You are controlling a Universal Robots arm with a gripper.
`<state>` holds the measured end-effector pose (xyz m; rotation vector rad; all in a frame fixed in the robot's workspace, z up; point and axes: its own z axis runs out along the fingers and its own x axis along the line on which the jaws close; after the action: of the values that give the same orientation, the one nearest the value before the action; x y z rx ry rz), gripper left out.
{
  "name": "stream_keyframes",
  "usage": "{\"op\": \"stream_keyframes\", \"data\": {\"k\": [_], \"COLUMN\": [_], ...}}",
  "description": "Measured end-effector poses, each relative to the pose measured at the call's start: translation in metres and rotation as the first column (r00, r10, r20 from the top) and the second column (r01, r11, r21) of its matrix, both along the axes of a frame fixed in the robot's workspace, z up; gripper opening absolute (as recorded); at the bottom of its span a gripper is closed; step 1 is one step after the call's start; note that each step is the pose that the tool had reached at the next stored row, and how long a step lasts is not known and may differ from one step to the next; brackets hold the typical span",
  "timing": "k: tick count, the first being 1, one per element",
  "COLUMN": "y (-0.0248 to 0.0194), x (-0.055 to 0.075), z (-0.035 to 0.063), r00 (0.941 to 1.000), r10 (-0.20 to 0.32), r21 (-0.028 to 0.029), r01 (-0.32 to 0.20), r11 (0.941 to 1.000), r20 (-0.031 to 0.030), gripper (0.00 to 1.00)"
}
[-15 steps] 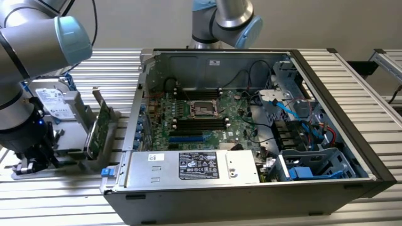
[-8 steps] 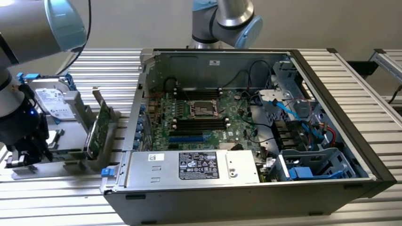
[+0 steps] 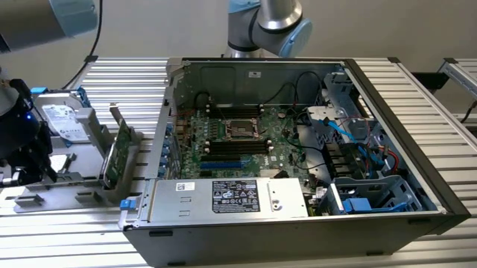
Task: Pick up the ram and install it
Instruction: 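Pick up the ram and move it above insertion slot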
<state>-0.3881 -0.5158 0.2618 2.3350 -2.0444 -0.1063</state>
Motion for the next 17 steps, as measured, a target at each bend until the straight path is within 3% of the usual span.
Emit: {"op": "stream_keyframes", "data": {"k": [5, 11, 17], "y": [0.0, 0.0, 0.0008], "x": [0.011, 0.038, 0.064], "z": [0.0171, 0.0289, 0.0463], "r00": [1.0, 0.9999, 0.9999], "r10": [0.0, 0.0, 0.0], "r21": [0.0003, 0.0013, 0.0014], "r01": [0.0, 0.0, 0.0], "r11": [1.0, 1.0, 1.0], "r20": [-0.002, -0.0108, -0.0143], "gripper": [0.14, 0.14, 0.14]}}
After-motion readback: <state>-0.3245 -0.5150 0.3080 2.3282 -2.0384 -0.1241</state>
